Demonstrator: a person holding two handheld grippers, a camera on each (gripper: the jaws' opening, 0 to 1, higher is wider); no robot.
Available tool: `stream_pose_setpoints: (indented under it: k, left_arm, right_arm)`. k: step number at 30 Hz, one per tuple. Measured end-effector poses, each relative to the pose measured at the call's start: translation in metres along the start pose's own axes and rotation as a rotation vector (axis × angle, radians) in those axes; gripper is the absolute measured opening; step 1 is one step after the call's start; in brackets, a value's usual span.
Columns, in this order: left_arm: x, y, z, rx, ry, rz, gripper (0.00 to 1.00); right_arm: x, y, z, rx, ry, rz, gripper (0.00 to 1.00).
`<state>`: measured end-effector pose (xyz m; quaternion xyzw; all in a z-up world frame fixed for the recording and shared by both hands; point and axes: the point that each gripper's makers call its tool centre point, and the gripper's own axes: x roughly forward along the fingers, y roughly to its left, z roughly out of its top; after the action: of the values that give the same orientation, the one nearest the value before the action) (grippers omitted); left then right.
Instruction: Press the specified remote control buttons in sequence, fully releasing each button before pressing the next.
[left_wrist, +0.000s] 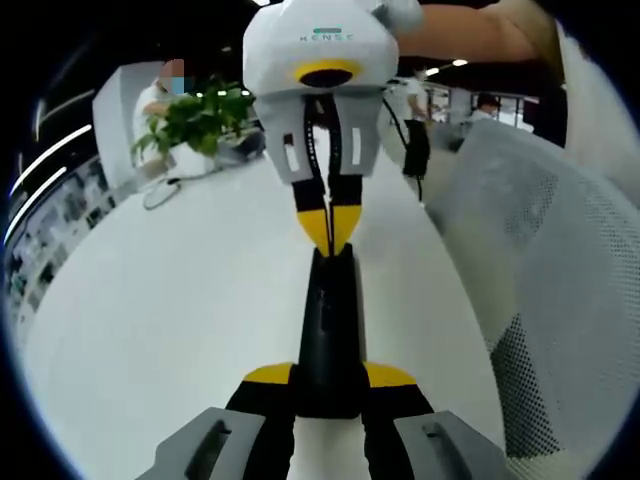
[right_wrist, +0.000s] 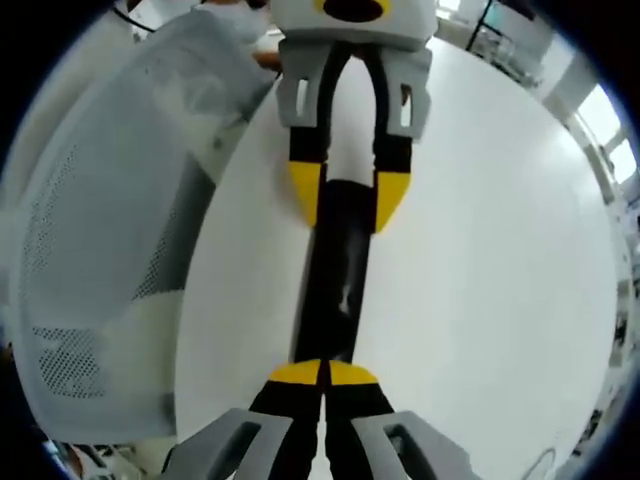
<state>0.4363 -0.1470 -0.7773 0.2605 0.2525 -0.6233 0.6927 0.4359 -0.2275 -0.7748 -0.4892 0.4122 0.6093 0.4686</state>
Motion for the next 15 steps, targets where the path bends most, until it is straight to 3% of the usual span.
stream_pose_setpoints:
  k: [15]
  left_arm:
    - [-0.0007, -0.0011, 0.0003, 0.001, 0.002, 0.004, 0.23]
  right_arm:
    - [0.0008, -0.0004, 0.0001, 0.011, 0.001, 0.001, 0.0]
